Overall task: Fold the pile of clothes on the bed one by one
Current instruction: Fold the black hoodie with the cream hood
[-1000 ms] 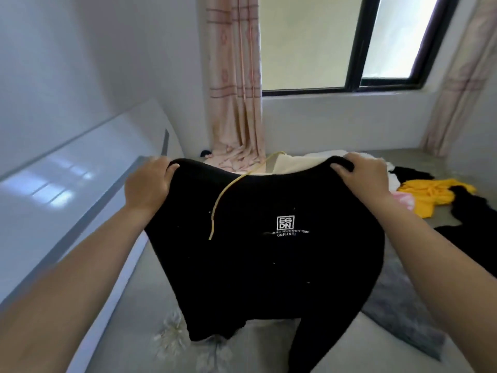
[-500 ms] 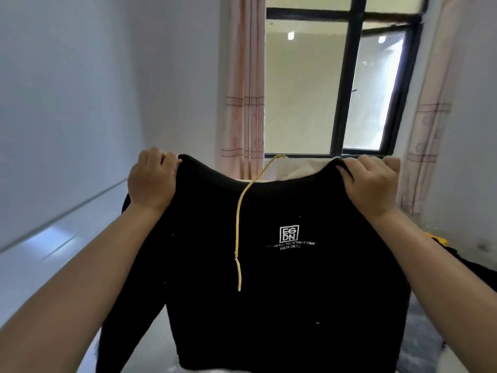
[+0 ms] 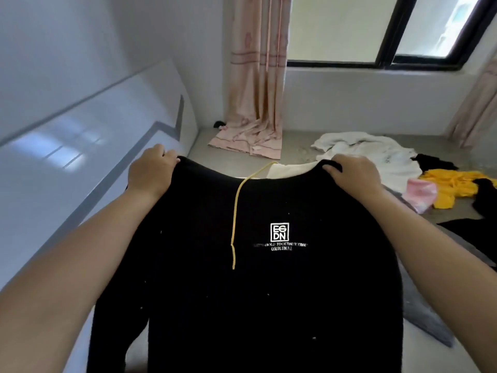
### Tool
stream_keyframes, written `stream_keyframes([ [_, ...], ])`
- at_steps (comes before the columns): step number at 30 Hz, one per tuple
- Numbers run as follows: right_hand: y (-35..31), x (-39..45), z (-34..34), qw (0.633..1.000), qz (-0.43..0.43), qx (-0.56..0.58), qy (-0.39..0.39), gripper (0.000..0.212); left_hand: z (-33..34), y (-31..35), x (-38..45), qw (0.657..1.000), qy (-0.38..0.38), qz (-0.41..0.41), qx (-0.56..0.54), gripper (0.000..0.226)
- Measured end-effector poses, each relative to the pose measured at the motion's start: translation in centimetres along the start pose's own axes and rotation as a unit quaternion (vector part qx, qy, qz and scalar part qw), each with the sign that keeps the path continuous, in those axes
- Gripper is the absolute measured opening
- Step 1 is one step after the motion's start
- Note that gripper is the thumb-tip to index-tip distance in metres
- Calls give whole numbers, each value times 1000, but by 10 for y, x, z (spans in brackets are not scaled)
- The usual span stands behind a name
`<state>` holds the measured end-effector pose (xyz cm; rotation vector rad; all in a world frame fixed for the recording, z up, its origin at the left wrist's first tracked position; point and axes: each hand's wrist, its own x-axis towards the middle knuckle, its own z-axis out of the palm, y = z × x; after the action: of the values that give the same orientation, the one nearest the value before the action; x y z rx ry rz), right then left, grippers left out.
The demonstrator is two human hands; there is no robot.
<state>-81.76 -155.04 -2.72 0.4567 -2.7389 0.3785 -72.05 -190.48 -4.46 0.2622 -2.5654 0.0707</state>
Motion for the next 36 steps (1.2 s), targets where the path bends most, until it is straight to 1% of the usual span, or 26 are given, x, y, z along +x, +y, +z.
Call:
stream_keyframes([
  [3,14,48,67,998,-13,11,53,30,57,-5,35,999,-4,-31,-15,24],
  [4,20,62,93,998,-18,9,57,30,78,-5,45,999,-20,-45,-10,23],
  [5,25,75,119,999,-17,3,42,30,101,-5,52,997,-49,-66,2,22],
  [6,31,86,146,1000,-9,-7,3,33,125,-3,57,991,-91,-96,18,28],
  [8,41,88,201,992,6,-47,-121,48,171,6,49,965,-210,-145,63,49],
  [10,48,63,254,969,-11,-81,-233,54,216,24,17,929,-336,-117,100,61],
  [12,52,18,304,946,-47,-83,-309,52,255,45,-34,892,-434,-72,102,60],
  [13,54,-8,324,934,-63,-80,-343,50,270,55,-63,871,-477,-65,96,59],
  [15,57,-61,352,902,-81,-84,-415,49,290,66,-120,820,-557,-100,80,58],
  [17,63,-103,371,880,-73,-98,-460,52,303,67,-168,776,-606,-161,75,59],
  [19,70,-133,381,869,-50,-125,-477,57,311,63,-204,748,-623,-219,65,59],
  [20,74,-146,384,867,-31,-133,-480,58,315,60,-219,742,-624,-238,59,59],
  [23,80,-169,388,870,34,-141,-470,64,323,53,-251,738,-612,-277,61,57],
  [25,80,-178,390,884,62,-127,-445,63,328,51,-263,739,-592,-317,56,57],
  [27,77,-186,391,896,85,-111,-422,61,333,51,-271,760,-561,-325,43,57],
  [30,70,-191,391,875,99,-136,-453,61,336,48,-276,813,-483,-325,14,54],
  [31,68,-192,392,871,94,-141,-462,59,336,45,-275,820,-463,-337,-4,50],
  [33,66,-189,392,871,88,-133,-465,54,336,39,-272,818,-455,-349,-46,41],
  [36,62,-185,382,879,77,-145,-447,49,332,27,-267,815,-484,-307,-85,36],
])
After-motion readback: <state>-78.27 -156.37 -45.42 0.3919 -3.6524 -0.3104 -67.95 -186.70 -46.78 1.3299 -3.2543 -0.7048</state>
